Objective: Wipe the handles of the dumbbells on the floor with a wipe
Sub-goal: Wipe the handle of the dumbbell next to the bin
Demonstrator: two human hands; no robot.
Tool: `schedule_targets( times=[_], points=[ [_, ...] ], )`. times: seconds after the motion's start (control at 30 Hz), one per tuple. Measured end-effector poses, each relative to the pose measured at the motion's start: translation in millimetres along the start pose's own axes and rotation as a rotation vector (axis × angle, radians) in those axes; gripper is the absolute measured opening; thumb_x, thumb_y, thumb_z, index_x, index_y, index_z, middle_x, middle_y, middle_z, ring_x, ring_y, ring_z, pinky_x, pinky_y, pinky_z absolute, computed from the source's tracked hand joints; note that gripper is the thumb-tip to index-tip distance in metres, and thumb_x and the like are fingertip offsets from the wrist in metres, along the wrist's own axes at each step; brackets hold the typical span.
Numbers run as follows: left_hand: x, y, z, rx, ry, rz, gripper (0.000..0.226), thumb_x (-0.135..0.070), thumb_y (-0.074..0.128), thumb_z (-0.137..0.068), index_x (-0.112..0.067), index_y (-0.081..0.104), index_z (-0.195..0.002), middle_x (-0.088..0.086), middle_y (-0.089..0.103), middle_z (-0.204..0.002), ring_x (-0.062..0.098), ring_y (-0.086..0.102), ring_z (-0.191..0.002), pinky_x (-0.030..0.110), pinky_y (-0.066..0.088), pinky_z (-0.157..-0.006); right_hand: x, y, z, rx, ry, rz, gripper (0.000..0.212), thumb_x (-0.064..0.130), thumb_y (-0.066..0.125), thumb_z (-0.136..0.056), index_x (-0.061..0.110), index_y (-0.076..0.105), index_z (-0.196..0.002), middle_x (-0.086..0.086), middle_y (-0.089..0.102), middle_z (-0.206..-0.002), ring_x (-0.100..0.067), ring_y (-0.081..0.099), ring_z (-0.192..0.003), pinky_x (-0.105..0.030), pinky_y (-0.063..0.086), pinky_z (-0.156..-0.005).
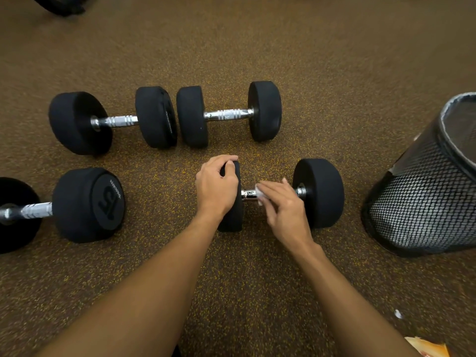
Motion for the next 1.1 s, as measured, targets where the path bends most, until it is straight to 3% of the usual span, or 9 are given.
schedule_targets(
  times=[0.27, 0.4, 0.57, 0.8, 1.1],
  points=[
    [0, 0, 0, 0.002, 0.003, -0.005, 0.029, -0.026, 0.052, -0.105, -0.030, 0.079, -0.115, -0.016, 0.071, -0.122, 0.008, 0.059, -0.122, 0.037, 0.044, -0.112, 6, 1, 9, -0.065, -0.085, 0.010, 0.032, 0.005, 0.078, -0.093, 0.007, 0.076, -0.125, -0.005, 0.074, -0.132, -0.014, 0.067, -0.126, -0.047, 0.037, -0.125],
    [0, 0, -1, 0.006, -0.008, -0.017, 0.029, -0.026, 0.051, -0.106, -0.030, 0.079, -0.116, -0.015, 0.071, -0.124, 0.010, 0.058, -0.123, 0.034, 0.041, -0.110, -6, -10, 13, -0.110, -0.021, 0.012, 0.035, 0.006, 0.076, -0.094, 0.008, 0.074, -0.129, -0.005, 0.072, -0.135, -0.013, 0.064, -0.131, -0.049, 0.039, -0.124],
    [2, 2, -5, 0.008, -0.020, -0.001, 0.029, -0.027, 0.052, -0.105, -0.030, 0.079, -0.115, -0.016, 0.072, -0.122, 0.009, 0.059, -0.121, 0.043, 0.047, -0.111, 2, 3, 8, -0.077, -0.071, -0.001, 0.035, 0.003, 0.078, -0.093, 0.006, 0.074, -0.128, -0.006, 0.072, -0.134, -0.015, 0.066, -0.130, -0.050, 0.040, -0.123],
    [1, 1, -4, 0.007, -0.018, 0.007, 0.029, -0.026, 0.052, -0.105, -0.030, 0.079, -0.116, -0.016, 0.072, -0.122, 0.009, 0.059, -0.121, 0.039, 0.046, -0.110, -4, -4, 15, -0.128, -0.028, 0.011, 0.035, 0.002, 0.076, -0.094, 0.006, 0.074, -0.129, -0.008, 0.071, -0.136, -0.016, 0.064, -0.132, -0.051, 0.040, -0.123],
    [1, 1, -3, 0.012, -0.022, 0.002, 0.030, -0.026, 0.052, -0.105, -0.030, 0.079, -0.117, -0.016, 0.071, -0.122, 0.008, 0.058, -0.122, 0.036, 0.045, -0.109, 7, 8, 1, 0.037, -0.202, 0.077, 0.037, 0.008, 0.075, -0.096, 0.005, 0.071, -0.133, -0.010, 0.070, -0.137, -0.019, 0.065, -0.130, -0.047, 0.038, -0.125]
  ],
)
Point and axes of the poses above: each hand's wrist, its own z-axis away from the middle knuckle, its own y-axis out of the palm, x = y × z, the point moved 4 cm from there along -z, towards the middle knuckle
